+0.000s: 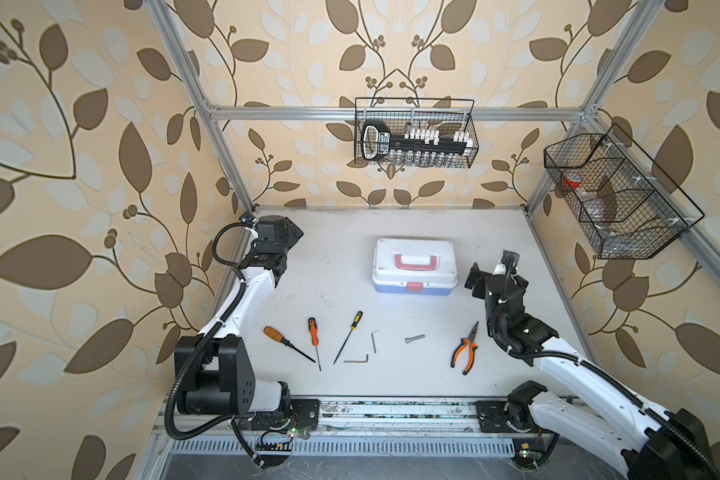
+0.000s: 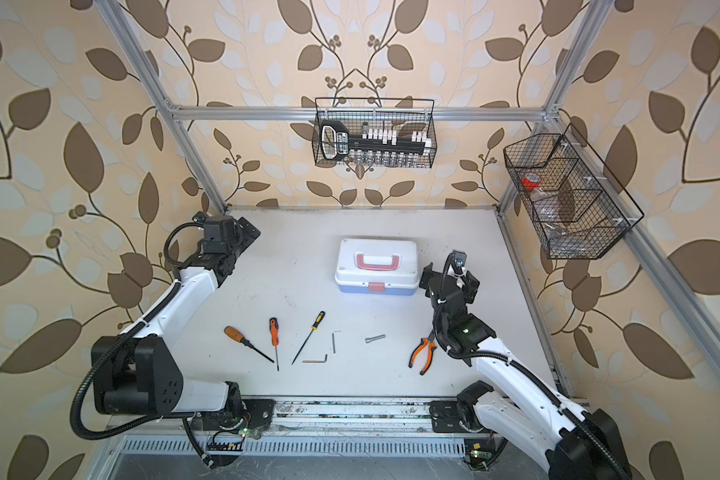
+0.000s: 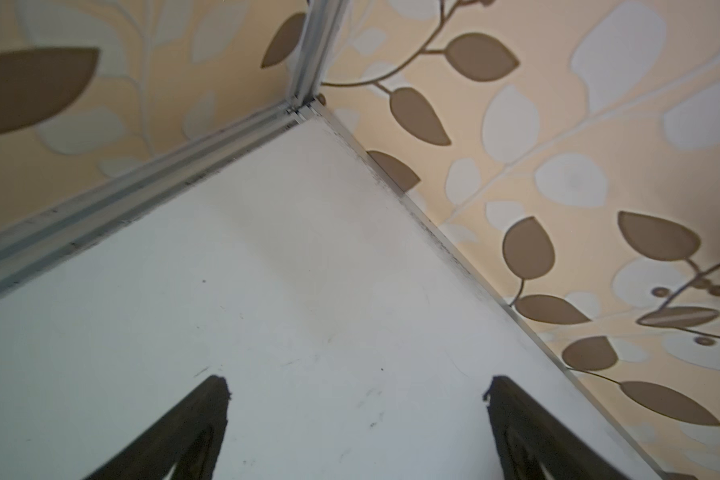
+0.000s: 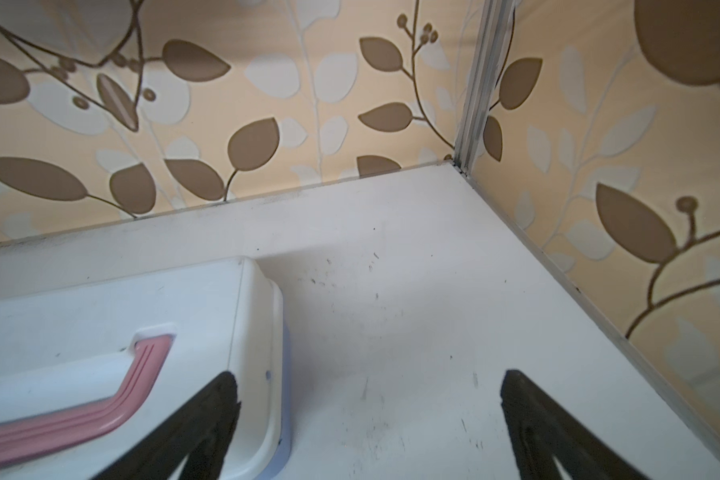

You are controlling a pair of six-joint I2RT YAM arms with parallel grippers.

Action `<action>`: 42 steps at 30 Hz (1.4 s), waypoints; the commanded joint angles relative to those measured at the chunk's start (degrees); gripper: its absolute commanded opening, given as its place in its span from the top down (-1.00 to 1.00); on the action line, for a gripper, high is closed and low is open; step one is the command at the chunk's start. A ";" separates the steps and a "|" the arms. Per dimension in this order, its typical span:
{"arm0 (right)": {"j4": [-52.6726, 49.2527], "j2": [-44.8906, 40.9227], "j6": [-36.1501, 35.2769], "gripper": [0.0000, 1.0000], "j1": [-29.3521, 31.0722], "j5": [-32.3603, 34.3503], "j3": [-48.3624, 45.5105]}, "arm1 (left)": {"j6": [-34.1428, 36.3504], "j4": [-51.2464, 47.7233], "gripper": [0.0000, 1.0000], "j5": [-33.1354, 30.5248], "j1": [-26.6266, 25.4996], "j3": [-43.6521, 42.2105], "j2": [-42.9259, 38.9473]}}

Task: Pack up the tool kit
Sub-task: 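Raise both arms from rest and move grippers toward the tool box, then bring left gripper to the box's far end while right gripper approaches its pink latch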

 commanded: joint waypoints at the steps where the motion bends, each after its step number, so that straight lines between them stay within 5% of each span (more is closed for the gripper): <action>1: -12.29 -3.15 6.71 -0.88 3.21 1.40 -0.76 | -2.76 -3.14 -0.85 13.80 -0.60 7.43 7.37; 3: -14.47 -4.13 8.81 -0.78 3.99 -1.50 -1.54 | -1.98 -3.51 -0.58 19.17 -0.73 12.07 11.55; 6: -14.88 -4.55 11.34 -0.48 4.15 -8.40 -3.62 | -1.22 -4.79 -0.46 23.26 -2.14 17.47 16.74; 9: -12.73 -4.52 13.40 0.02 4.31 -13.52 -6.78 | 1.71 -6.46 -0.33 24.46 -4.96 21.78 20.82; 14: -9.86 -2.94 14.85 1.00 4.23 -16.18 -9.25 | 5.52 -10.40 0.20 28.15 -8.95 30.30 28.20; 19: -8.31 0.30 15.16 1.00 3.89 -18.28 -8.52 | 8.45 -14.06 0.52 28.63 -12.87 38.77 34.54; 29: -0.41 7.06 15.95 1.00 -3.15 -31.50 -7.43 | 11.27 -15.38 0.52 27.82 -17.55 48.91 43.70; 42: 5.99 19.92 15.57 1.00 -8.06 -36.57 -2.26 | 13.80 -18.09 0.63 28.29 -20.83 61.12 51.75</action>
